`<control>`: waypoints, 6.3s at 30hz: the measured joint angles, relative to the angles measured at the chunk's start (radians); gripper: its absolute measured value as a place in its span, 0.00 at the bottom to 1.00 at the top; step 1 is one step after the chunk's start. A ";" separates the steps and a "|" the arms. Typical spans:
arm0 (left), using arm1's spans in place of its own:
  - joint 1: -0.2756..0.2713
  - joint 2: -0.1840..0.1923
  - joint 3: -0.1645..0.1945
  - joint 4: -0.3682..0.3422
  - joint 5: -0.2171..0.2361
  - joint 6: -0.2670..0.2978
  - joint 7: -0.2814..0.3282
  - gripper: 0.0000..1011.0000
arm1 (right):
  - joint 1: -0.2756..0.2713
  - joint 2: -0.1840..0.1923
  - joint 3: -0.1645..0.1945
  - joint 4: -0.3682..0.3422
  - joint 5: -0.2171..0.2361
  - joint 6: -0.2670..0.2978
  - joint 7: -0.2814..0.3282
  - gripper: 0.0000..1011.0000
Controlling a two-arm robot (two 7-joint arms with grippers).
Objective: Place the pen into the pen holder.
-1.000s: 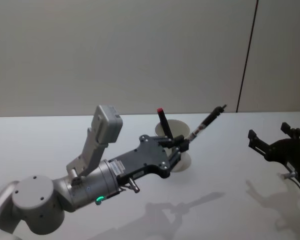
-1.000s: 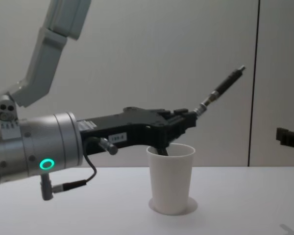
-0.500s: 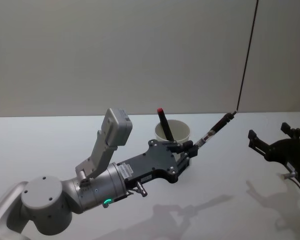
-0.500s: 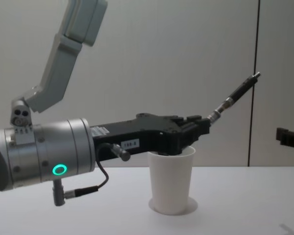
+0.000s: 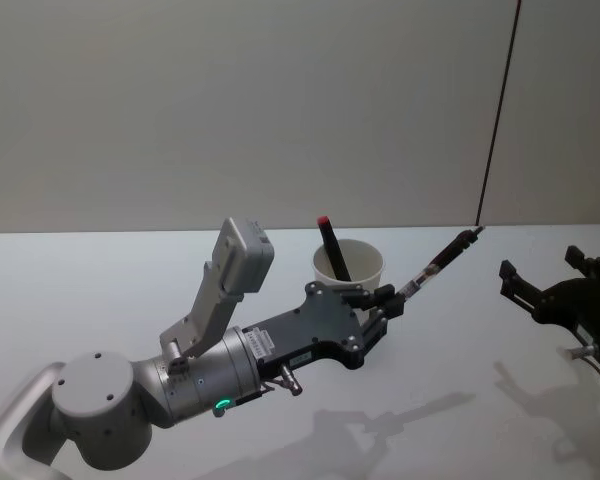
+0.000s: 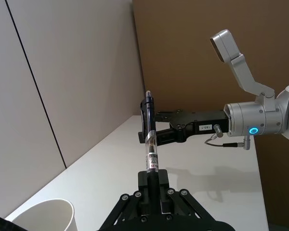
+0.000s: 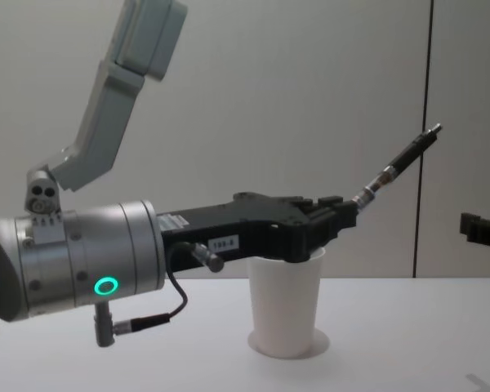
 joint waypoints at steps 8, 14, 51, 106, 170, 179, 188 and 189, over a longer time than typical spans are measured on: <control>-0.001 -0.001 0.001 0.001 0.000 0.001 -0.001 0.13 | -0.002 0.004 0.003 -0.002 0.005 -0.005 0.017 0.99; -0.001 -0.002 0.002 0.002 0.000 0.001 -0.001 0.13 | -0.004 0.010 0.009 -0.003 0.027 -0.010 0.048 0.99; -0.001 -0.003 0.003 0.003 0.000 0.001 -0.002 0.13 | 0.001 0.097 0.071 0.087 0.380 0.016 0.563 0.99; -0.001 -0.003 0.003 0.003 0.000 0.001 -0.001 0.13 | 0.032 0.057 0.001 0.153 0.673 0.074 0.671 0.99; -0.001 -0.002 0.003 0.003 0.000 0.001 -0.001 0.13 | -0.015 -0.001 -0.092 -0.121 0.706 0.159 0.127 0.99; -0.001 -0.003 0.003 0.003 0.000 0.001 -0.002 0.13 | -0.018 0.006 -0.095 -0.133 0.708 0.162 0.108 0.94; -0.001 -0.003 0.003 0.003 0.000 0.001 -0.002 0.13 | -0.019 0.009 -0.098 -0.138 0.717 0.160 0.105 0.68; -0.001 -0.003 0.003 0.003 0.000 0.001 -0.002 0.13 | -0.019 0.009 -0.098 -0.138 0.717 0.160 0.105 0.67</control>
